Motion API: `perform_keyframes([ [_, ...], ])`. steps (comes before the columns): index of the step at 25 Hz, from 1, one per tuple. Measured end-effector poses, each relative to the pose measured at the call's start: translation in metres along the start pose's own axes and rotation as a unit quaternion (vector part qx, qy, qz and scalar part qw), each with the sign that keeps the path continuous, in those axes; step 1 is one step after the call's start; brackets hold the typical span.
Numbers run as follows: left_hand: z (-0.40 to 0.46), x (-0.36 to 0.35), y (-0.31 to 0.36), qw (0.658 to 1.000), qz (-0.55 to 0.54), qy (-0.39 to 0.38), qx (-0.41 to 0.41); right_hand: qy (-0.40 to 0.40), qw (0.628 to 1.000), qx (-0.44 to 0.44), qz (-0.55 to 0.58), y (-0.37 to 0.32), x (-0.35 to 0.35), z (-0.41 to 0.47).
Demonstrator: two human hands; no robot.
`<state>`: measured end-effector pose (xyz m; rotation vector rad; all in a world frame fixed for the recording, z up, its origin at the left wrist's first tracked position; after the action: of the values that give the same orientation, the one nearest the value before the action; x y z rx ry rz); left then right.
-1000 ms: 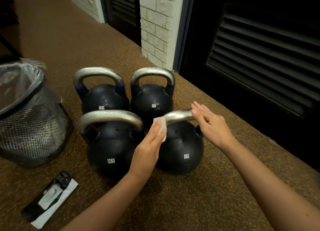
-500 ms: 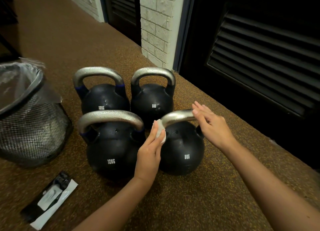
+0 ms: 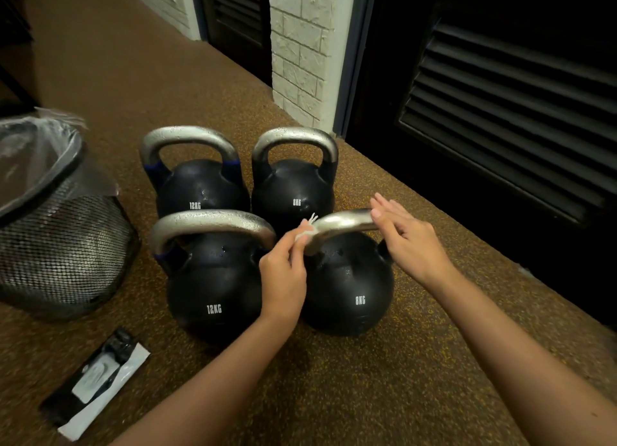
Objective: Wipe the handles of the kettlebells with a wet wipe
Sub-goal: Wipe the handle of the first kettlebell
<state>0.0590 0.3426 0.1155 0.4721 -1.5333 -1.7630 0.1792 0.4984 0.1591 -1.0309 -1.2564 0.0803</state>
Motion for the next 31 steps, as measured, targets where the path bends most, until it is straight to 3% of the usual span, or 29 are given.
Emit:
perform_keyframes([
  [6, 0.025, 0.006, -0.001, 0.996, 0.087, -0.019, 0.022, -0.004, 1.0, 0.006, 0.0, 0.0, 0.0, 0.0],
  [11, 0.008, 0.004, 0.008, 0.997, 0.071, 0.006, -0.008, -0.005, 1.0, 0.01, -0.004, 0.002, -0.001, 0.001],
  [19, -0.006, 0.008, -0.004, 0.99, 0.008, 0.079, 0.121, -0.002, 1.0, 0.007, 0.012, 0.002, -0.001, 0.001],
  [24, -0.008, 0.002, 0.016, 0.994, 0.044, 0.052, 0.088, -0.002, 1.0, 0.002, 0.008, 0.001, -0.002, 0.0],
  [31, -0.019, 0.001, 0.007, 0.988, 0.049, 0.073, 0.126, -0.006, 1.0, 0.002, 0.007, 0.001, -0.003, 0.0],
])
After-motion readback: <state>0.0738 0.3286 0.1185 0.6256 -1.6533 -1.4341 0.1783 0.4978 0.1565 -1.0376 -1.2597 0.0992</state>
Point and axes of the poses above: each hand's wrist, its own z-axis towards the middle knuckle, its own x-axis out of the back of the hand, y = z × x, the point moved 8 cm from there along z, towards the middle knuckle, and after that the axes turned 11 degrees about -y, right-handed, at the moved point
